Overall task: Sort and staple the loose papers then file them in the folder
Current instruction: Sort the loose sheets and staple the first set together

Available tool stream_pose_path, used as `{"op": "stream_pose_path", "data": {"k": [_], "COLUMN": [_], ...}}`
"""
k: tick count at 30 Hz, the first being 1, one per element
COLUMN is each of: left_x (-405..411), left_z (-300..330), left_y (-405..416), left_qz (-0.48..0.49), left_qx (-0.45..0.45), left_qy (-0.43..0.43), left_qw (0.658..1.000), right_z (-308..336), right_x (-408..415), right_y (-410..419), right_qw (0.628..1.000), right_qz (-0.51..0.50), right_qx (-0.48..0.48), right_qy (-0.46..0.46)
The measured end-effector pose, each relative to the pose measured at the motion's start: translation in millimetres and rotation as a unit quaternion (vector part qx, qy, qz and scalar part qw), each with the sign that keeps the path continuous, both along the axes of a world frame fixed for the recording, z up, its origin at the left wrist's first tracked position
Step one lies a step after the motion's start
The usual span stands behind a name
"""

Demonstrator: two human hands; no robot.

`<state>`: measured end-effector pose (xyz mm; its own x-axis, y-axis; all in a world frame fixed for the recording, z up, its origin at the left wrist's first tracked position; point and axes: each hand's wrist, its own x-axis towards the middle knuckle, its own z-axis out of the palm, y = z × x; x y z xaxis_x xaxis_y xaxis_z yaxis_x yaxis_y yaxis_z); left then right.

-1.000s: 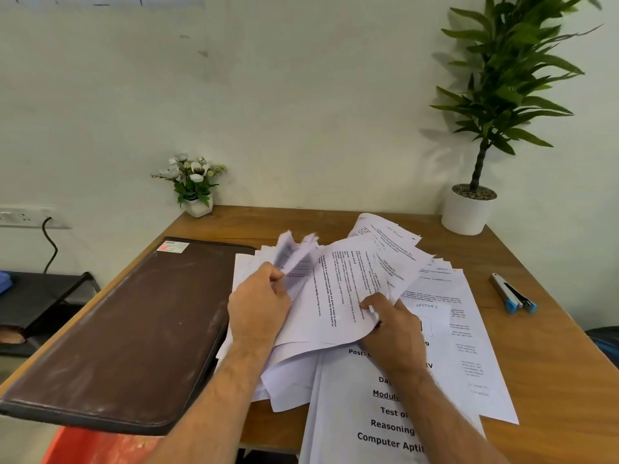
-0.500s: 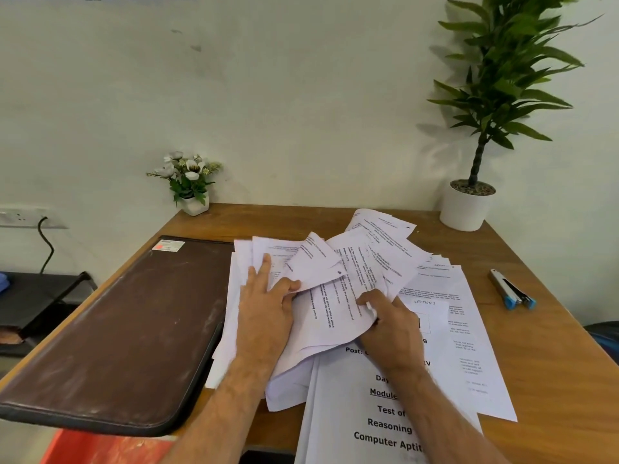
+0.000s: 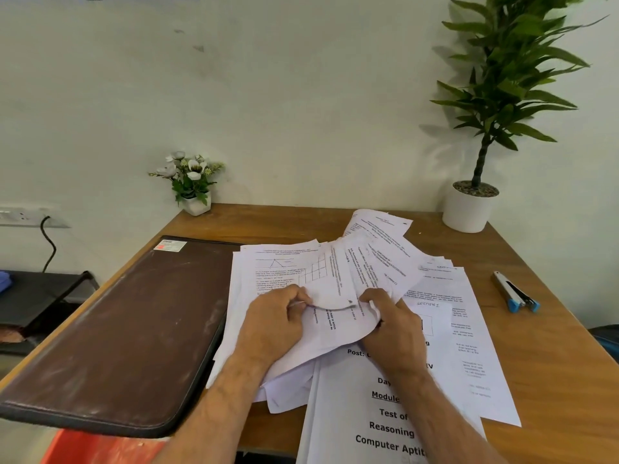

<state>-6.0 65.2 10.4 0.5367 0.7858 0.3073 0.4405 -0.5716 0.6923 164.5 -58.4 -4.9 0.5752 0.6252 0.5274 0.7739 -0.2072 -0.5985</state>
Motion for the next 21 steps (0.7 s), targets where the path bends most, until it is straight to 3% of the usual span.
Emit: {"op": "stream_pose_path", "data": {"k": [3,7,12,17,21], "left_x": [1,6,9,6,4], "left_z": [7,15,19,14,22], "left_y": [-6,-9,-13,-17,-18], "left_qz": [-0.033,-0.036,0.044,-0.046,-0.064], "left_qx": [-0.046,-0.038,0.001,-0.069,-0.112], "left_qy": [-0.010,-0.016,-0.056,-0.031,-0.029], "left_qw": [0.998,0.999,0.997,0.996,0.991], "right_z": [1,4,0,0,-2], "right_x": [1,-1,1,4,5], "right_y": [-1,0,0,-2,-1], "right_qw": [0.999,0.998,0.998,0.997,0.996], "right_qz": [0.027,0.044,0.022,0.052,0.051], "right_qx": [0.009,0.010,0.003,0.019,0.010], "right_qy": [-0.044,-0.053,-0.067,-0.061,-0.070]}}
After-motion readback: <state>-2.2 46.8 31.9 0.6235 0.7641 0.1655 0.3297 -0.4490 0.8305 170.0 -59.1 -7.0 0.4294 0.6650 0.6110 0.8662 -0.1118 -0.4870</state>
